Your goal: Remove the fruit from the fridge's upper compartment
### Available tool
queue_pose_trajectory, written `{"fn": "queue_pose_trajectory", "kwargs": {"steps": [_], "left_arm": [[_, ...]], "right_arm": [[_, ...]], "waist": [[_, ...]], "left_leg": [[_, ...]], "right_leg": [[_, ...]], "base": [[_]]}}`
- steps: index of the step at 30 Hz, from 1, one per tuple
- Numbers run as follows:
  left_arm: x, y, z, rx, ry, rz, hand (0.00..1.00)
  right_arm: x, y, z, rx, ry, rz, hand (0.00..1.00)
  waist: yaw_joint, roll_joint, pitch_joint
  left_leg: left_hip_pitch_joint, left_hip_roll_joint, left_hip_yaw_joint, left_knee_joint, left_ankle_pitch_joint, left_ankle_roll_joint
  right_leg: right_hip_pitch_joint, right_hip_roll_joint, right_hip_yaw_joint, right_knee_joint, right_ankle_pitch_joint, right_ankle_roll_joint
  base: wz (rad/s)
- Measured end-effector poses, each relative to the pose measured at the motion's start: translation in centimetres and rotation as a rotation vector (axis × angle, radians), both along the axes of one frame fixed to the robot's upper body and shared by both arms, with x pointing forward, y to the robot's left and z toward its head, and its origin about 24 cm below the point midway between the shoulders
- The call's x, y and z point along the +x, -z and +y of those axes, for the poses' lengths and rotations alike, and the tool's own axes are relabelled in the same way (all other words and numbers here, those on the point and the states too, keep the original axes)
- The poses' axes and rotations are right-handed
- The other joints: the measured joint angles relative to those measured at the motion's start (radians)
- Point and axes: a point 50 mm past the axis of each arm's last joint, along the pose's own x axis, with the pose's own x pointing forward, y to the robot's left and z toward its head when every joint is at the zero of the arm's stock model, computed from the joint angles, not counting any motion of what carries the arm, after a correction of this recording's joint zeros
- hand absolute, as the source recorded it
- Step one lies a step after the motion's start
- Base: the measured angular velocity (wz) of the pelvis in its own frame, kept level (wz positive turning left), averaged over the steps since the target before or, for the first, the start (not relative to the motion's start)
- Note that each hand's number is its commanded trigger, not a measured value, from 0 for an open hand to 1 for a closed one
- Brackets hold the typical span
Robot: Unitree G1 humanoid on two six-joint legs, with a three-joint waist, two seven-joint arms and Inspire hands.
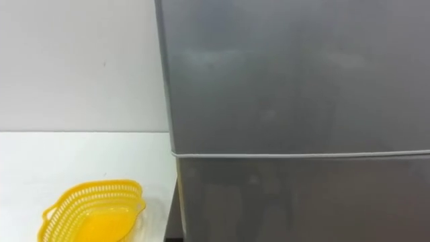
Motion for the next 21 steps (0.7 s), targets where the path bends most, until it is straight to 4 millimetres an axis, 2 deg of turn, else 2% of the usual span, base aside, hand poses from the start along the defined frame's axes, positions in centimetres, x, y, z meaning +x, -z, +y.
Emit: {"fn": "queue_pose_trajectory", "kwargs": {"steps": [5, 11, 16, 20, 21], "left_arm": [[3.1, -2.5, 2.1, 0.226, -0.124, -0.150, 0.00], [6.7, -6.9, 3.7, 0.477, -0.230, -0.349, 0.00], [10.3, -12.6, 4.5, 0.670, -0.299, -0.628, 0.00], [11.8, -16.7, 4.3, 0.744, -0.308, -0.824, 0.00], [12.2, -18.3, 4.2, 0.782, -0.296, -0.894, 0.00]], "right_arm": [[0.6, -0.1, -0.1, -0.025, -0.007, -0.052, 0.00], [1.1, -0.1, -0.1, -0.035, -0.018, -0.097, 0.00], [1.0, -0.2, 0.0, -0.032, -0.030, -0.123, 0.00], [0.7, -0.1, 0.0, -0.033, -0.024, -0.116, 0.00], [0.3, -0.1, 0.0, -0.033, -0.019, -0.108, 0.00]], "waist": [[-0.002, 0.010, -0.0009], [-0.003, 0.015, -0.0037], [-0.002, 0.024, -0.0083], [0.000, 0.026, -0.0091], [0.008, 0.025, -0.0092]], "left_leg": [[0.001, -0.002, -0.003, -0.005, 0.000, 0.000], [0.002, -0.003, -0.006, -0.011, 0.000, 0.000], [0.000, -0.006, -0.016, -0.009, 0.000, 0.001], [0.005, -0.008, -0.017, -0.011, 0.001, 0.001], [0.005, -0.008, -0.016, -0.012, 0.000, 0.001]], "right_leg": [[-0.002, 0.000, 0.001, 0.001, 0.000, 0.000], [-0.005, 0.000, -0.001, 0.000, 0.000, 0.000], [-0.009, -0.002, 0.002, 0.000, 0.000, 0.000], [-0.003, -0.003, 0.005, -0.003, -0.001, 0.001], [-0.003, -0.002, 0.010, -0.008, -0.001, 0.001]], "base": [[0.00], [0.00], [0.03], [-0.01], [-0.05]]}}
